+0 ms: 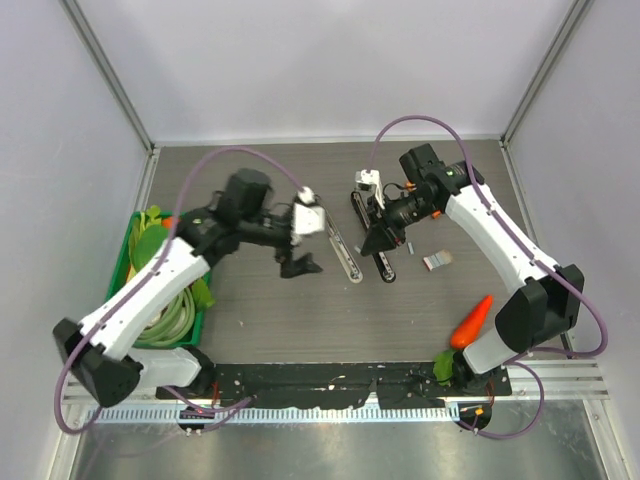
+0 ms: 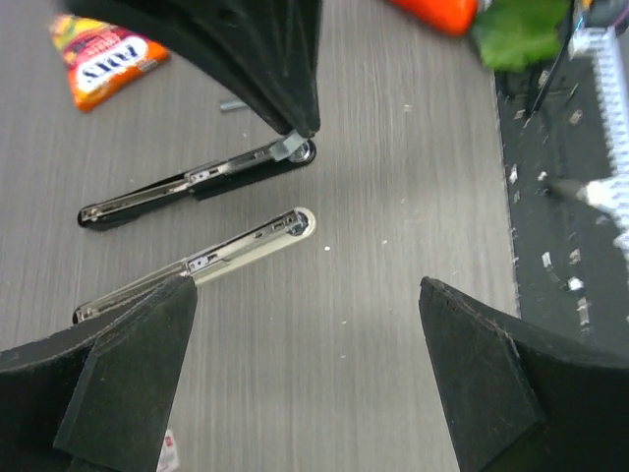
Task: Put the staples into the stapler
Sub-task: Pick up the staple from the center of the board.
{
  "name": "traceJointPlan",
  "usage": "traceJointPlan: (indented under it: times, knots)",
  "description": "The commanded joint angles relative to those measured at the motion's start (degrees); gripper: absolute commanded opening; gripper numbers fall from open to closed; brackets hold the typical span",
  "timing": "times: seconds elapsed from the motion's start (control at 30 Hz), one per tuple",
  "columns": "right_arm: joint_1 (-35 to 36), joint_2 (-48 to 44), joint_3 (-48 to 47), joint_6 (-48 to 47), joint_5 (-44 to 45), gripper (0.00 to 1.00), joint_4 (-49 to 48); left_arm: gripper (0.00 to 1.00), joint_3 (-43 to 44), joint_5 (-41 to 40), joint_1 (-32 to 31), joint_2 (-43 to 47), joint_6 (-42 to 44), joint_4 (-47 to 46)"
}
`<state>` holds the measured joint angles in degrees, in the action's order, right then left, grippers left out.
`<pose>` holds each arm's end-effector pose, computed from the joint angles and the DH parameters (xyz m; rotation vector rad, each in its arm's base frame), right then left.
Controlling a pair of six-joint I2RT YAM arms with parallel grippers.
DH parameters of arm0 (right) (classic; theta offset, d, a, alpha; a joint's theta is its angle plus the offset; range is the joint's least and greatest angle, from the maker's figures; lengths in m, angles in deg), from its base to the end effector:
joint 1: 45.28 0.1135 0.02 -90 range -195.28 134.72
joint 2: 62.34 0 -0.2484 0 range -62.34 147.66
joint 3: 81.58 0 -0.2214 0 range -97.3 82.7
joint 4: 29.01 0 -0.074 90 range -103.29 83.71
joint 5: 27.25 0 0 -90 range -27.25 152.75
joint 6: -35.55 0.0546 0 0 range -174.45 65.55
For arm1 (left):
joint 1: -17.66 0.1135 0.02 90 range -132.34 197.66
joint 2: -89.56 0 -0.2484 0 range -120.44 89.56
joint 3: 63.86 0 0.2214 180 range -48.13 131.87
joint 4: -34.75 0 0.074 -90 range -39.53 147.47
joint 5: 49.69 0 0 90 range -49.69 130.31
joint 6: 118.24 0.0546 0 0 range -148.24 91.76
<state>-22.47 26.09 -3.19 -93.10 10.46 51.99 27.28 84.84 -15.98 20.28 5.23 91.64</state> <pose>0.2315 0.1442 0.3128 -1.4384 1.9635 1.1125 0.1703 -0.1593 0.3635 1.4981 1.4682 -0.8415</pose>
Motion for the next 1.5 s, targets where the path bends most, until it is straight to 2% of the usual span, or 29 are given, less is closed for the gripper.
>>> traceJointPlan:
  times: [0.0, 0.13, 0.3, 0.57, 0.67, 0.9, 1.0, 1.27, 1.37, 1.47]
  knots:
    - [0.83, 0.7, -1.31, -6.16, -7.2, 0.11, 7.31, 1.0, -1.33, -16.32, -13.35, -5.42, 6.86, -7.15]
    - [0.84, 0.96, 0.45, -12.74, -9.05, 0.11, 10.39, 1.0, 2.96, -15.36, -17.5, -12.1, 6.43, -5.84]
    - [0.92, -0.97, 3.62, -18.73, -11.34, 0.12, 13.9, 1.0, 6.84, -13.6, -17.77, -17.02, 5.55, -4.52]
    - [0.92, 0.34, 5.12, -19.27, -11.51, 0.12, 13.21, 0.99, 6.67, -11.49, -17.86, -16.77, 3.09, -5.57]
    - [1.01, 2.36, 3.28, -19.88, -12.39, 0.12, 14.95, 0.96, 6.06, -10.26, -18.56, -16.24, 3.26, -5.05]
    - [0.83, 4.74, 0.9, -22.96, -13.8, 0.12, 18.48, 0.74, 4.83, -9.38, -19.44, -15.45, 3.7, -4.52]
    - [0.57, 4.31, 1.25, -23.22, -13.8, 0.12, 18.48, 0.68, 4.48, -9.9, -19.53, -15.28, 3.88, -4.6]
    - [-0.48, 3.42, 1.6, -23.75, -14.15, 0.12, 18.57, 0.62, 3.69, -10.87, -19.61, -15.28, 4.58, -4.34]
    - [-0.66, 3.69, 1.34, -24.19, -14.42, 0.12, 19.27, 0.53, 3.51, -10.96, -19.53, -15.28, 4.58, -4.52]
    - [-0.66, 3.78, 1.25, -24.98, -14.5, 0.12, 19.8, 0.53, 3.25, -11.4, -19.53, -15.28, 4.41, -4.95]
